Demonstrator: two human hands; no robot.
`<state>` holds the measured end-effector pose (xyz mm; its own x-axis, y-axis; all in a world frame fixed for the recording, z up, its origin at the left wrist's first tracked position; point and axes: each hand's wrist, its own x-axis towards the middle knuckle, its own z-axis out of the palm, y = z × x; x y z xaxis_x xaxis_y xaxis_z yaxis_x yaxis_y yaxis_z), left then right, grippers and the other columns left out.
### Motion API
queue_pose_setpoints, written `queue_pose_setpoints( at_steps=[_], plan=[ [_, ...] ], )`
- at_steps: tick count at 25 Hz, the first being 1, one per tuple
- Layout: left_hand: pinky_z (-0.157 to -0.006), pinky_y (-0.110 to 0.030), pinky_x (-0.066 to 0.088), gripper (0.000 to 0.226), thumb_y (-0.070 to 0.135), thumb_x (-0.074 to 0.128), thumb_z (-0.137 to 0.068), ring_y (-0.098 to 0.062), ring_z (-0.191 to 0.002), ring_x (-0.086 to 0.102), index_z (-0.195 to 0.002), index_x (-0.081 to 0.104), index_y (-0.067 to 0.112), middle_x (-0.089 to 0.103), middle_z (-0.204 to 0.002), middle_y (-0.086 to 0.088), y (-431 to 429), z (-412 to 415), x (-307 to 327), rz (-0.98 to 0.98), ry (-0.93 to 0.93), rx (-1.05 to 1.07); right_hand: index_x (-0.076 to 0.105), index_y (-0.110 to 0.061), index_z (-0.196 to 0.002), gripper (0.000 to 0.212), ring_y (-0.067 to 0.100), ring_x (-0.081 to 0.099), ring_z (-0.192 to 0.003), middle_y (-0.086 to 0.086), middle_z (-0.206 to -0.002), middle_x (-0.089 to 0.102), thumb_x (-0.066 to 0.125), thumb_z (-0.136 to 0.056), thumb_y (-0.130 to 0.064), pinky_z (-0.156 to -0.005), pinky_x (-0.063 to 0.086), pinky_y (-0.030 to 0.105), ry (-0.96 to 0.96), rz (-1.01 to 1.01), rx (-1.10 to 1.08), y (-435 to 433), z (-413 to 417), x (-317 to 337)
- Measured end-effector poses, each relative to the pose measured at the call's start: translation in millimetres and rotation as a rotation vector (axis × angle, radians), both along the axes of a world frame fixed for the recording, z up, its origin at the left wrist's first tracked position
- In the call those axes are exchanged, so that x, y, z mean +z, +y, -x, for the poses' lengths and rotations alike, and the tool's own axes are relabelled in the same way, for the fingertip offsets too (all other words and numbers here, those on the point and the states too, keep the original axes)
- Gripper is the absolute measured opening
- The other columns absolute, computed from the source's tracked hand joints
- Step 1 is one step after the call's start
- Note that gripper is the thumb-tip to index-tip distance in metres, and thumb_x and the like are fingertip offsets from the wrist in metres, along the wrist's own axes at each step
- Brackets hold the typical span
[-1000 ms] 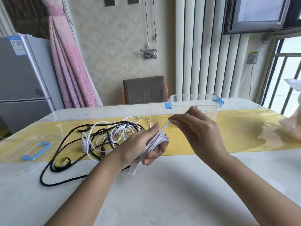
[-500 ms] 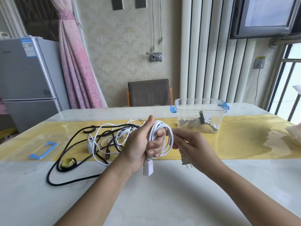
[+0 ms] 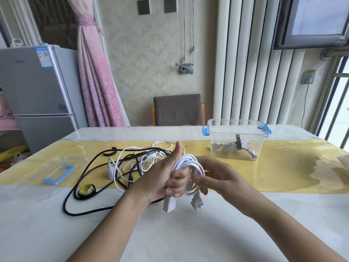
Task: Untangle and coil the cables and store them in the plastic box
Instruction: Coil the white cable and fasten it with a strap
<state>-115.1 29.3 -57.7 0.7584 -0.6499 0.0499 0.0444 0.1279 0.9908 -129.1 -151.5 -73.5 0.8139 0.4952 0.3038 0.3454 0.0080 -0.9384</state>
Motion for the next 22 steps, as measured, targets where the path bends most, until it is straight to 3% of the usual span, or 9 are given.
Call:
queue_pose_setpoints(
  at_steps=[2,4,6,8,11,14,16,19,22],
  plan=[
    [-0.038,-0.018,0.03,0.064,0.085,0.057,-0.053,-0.004,-0.026,0.027,-0.042,0.037,0.025,0.028,-0.033,0.011,0,1,-1,0.006,0.018,-0.063,0.063,-0.005,-0.107,0.027,0.014,0.05,-0.064,0.006,-0.081,0.058,0.065,-0.082,-0.018,-0.061,0.042,0.022,0.002,0.022,-0.006,0,1,-2],
    [-0.039,-0.017,0.034,0.061,0.079,0.065,-0.054,-0.003,-0.027,0.031,-0.043,0.04,0.025,0.031,-0.034,0.011,-2,3,-3,0.028,0.015,-0.093,0.067,-0.016,-0.093,0.019,0.016,0.048,-0.065,0.005,-0.079,0.057,0.067,-0.078,-0.027,-0.061,0.039,0.023,-0.01,0.034,-0.108,1,1,-3],
    [-0.041,-0.016,0.036,0.054,0.061,0.077,-0.061,-0.004,-0.027,0.034,-0.044,0.041,0.023,0.033,-0.035,0.01,-3,4,-5,0.045,-0.021,-0.076,0.066,-0.032,-0.074,0.003,0.021,0.045,-0.068,0.002,-0.082,0.05,0.066,-0.077,-0.033,-0.063,0.037,0.022,-0.192,0.139,-0.294,2,1,-1],
    [-0.04,-0.015,0.034,0.045,0.032,0.073,-0.066,-0.005,-0.026,0.032,-0.042,0.036,0.022,0.031,-0.034,0.008,-2,3,-6,0.027,-0.042,-0.032,0.058,-0.036,-0.06,0.028,0.013,0.041,-0.064,-0.003,-0.077,0.043,0.066,-0.083,-0.022,-0.059,0.034,0.017,-0.317,0.262,-0.346,3,2,-1],
    [-0.039,-0.013,0.03,0.035,0.019,0.056,-0.063,-0.006,-0.025,0.027,-0.041,0.03,0.02,0.029,-0.033,0.006,2,4,0,0.025,-0.031,-0.026,0.05,-0.015,-0.067,0.019,0.01,0.031,-0.059,-0.002,-0.067,0.038,0.058,-0.082,-0.023,-0.054,0.029,0.023,-0.254,0.241,-0.21,8,3,-3],
    [-0.039,-0.013,0.031,0.032,0.021,0.058,-0.063,-0.01,-0.025,0.034,-0.04,0.036,0.02,0.035,-0.034,0.003,3,6,4,0.028,-0.068,0.027,0.054,-0.015,-0.075,0.011,0.022,0.031,-0.057,0.01,-0.063,0.039,0.054,-0.081,-0.024,-0.05,0.025,0.039,-0.096,0.128,-0.12,15,-1,1],
    [-0.041,-0.016,0.036,0.03,0.026,0.062,-0.064,-0.013,-0.031,0.043,-0.041,0.045,0.02,0.044,-0.037,0.001,-1,4,4,0.047,-0.148,0.141,0.056,-0.01,-0.08,0.012,0.022,0.033,-0.053,0.014,-0.063,0.045,0.052,-0.084,-0.021,-0.046,0.026,0.033,-0.096,0.107,-0.143,17,-5,9],
    [-0.054,-0.022,0.042,0.023,0.036,0.066,-0.061,-0.014,-0.046,0.051,-0.048,0.06,0.018,0.055,-0.047,0.0,1,-7,3,0.039,-0.284,0.425,0.056,-0.012,-0.073,0.014,0.016,0.034,-0.038,0.003,-0.053,0.051,0.05,-0.085,-0.018,-0.038,0.025,0.02,-0.17,0.103,-0.244,28,-10,26],
    [-0.07,-0.03,0.046,0.027,0.027,0.063,-0.061,-0.024,-0.071,0.058,-0.072,0.065,0.003,0.062,-0.072,-0.017,13,-13,12,0.045,-0.132,0.398,0.05,-0.007,-0.072,0.021,0.016,0.039,-0.035,0.01,-0.051,0.049,0.053,-0.092,-0.008,-0.035,0.03,0.019,-0.218,0.067,-0.323,44,-16,43]
  ],
)
